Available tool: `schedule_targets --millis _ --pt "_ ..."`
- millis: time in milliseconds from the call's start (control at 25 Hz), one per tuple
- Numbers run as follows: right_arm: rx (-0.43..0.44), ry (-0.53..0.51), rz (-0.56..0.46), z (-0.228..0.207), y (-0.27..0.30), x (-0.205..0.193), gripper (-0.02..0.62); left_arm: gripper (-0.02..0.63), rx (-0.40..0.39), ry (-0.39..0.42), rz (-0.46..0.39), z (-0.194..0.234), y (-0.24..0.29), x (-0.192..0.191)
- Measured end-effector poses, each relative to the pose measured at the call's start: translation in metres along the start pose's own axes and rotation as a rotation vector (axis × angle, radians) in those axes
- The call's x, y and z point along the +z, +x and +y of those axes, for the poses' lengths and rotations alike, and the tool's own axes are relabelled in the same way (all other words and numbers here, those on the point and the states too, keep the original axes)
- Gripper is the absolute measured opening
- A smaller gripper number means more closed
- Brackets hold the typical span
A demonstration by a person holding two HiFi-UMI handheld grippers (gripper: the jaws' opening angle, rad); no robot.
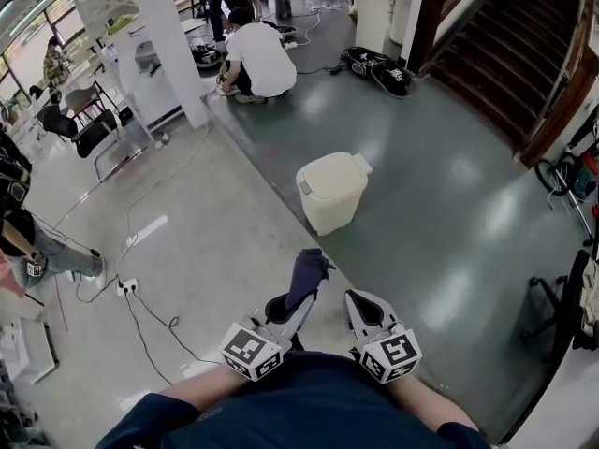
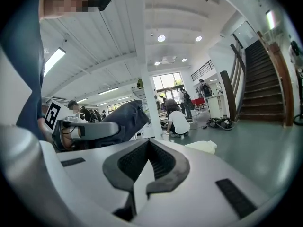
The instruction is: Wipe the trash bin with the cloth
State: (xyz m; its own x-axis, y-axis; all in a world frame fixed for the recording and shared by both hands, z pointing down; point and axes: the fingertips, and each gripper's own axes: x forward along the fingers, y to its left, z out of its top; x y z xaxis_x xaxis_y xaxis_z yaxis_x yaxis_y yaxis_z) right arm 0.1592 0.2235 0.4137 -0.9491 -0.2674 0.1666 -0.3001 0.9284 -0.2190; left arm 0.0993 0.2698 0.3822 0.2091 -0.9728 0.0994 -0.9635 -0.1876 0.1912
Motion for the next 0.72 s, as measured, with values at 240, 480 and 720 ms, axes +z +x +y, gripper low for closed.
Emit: schedule_targets --millis 240,480,720 --pt "-0.094 0.001 0.018 -0.055 0.069 0.013 0.005 0.052 -0.08 -0.024 -0.001 0.07 0.063 0.005" --pt "-0.222 0.043 0.03 -0.103 0.164 0.041 0.005 0.052 -0.173 -0.022 0.018 0.174 0.127 0.032" --pt "-0.322 0.073 0.011 -0.14 0.225 0.061 0.005 0.052 -0.25 -0.019 0.05 0.244 0.173 0.045"
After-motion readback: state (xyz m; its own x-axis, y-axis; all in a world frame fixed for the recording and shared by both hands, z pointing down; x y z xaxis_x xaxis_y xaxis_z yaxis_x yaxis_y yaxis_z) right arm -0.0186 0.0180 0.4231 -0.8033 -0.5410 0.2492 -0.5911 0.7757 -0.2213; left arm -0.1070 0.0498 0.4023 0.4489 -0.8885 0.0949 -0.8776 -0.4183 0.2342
